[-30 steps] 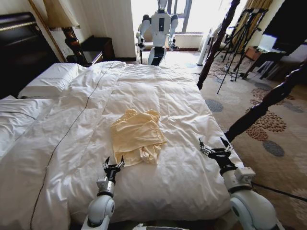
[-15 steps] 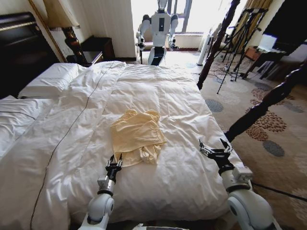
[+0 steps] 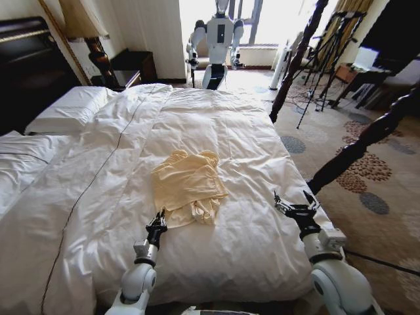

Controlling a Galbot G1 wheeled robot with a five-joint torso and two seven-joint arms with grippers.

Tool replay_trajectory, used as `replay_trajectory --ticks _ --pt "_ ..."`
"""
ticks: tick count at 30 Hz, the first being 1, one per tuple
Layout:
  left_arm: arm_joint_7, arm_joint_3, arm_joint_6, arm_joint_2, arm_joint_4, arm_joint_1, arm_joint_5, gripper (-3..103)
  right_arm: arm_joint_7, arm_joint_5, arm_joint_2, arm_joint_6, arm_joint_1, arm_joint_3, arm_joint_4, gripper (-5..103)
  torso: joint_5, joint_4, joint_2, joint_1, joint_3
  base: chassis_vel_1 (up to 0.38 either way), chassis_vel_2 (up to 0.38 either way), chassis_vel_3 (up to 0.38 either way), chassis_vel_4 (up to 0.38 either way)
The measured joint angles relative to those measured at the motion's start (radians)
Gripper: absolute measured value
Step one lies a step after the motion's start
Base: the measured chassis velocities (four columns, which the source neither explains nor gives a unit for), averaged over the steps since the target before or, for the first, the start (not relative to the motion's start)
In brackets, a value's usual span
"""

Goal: Pick up the clothes from the bed and hang them on the clothes hanger.

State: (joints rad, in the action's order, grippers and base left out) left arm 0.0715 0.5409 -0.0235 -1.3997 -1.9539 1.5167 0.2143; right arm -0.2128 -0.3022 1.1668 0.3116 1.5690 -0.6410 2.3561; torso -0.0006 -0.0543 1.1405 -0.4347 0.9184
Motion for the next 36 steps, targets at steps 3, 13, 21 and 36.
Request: replay_trajectory --ticks 3,13,21,36 --pt "0.009 0.009 -0.007 0.023 -0.024 -0.004 0.017 1 0.000 0.001 0.003 0.000 0.000 0.003 -0.003 100 -0.0001 -0.0001 0.000 0.000 0.000 0.000 0.000 0.000 0.000" --pt "0.115 0.124 -0.146 0.292 -0.322 -0.030 0.234 1 0.007 -0.033 0.005 -0.001 -0.048 0.077 -0.083 100 -0.0005 -0.0002 0.000 0.000 0.000 0.000 0.000 0.000 0.000" --pt "0.200 0.297 -0.222 0.576 -0.460 -0.092 0.477 1 0.024 -0.071 -0.018 -0.009 -0.133 0.171 -0.146 100 0.0000 0.0000 0.000 0.000 0.000 0.000 0.000 0.000 0.000" --pt "0.302 0.317 -0.273 0.902 -0.333 -0.418 0.791 1 0.119 -0.143 -0.102 -0.074 -0.235 0.433 -0.250 100 -0.0004 -0.0002 0.000 0.000 0.000 0.000 0.000 0.000 0.000"
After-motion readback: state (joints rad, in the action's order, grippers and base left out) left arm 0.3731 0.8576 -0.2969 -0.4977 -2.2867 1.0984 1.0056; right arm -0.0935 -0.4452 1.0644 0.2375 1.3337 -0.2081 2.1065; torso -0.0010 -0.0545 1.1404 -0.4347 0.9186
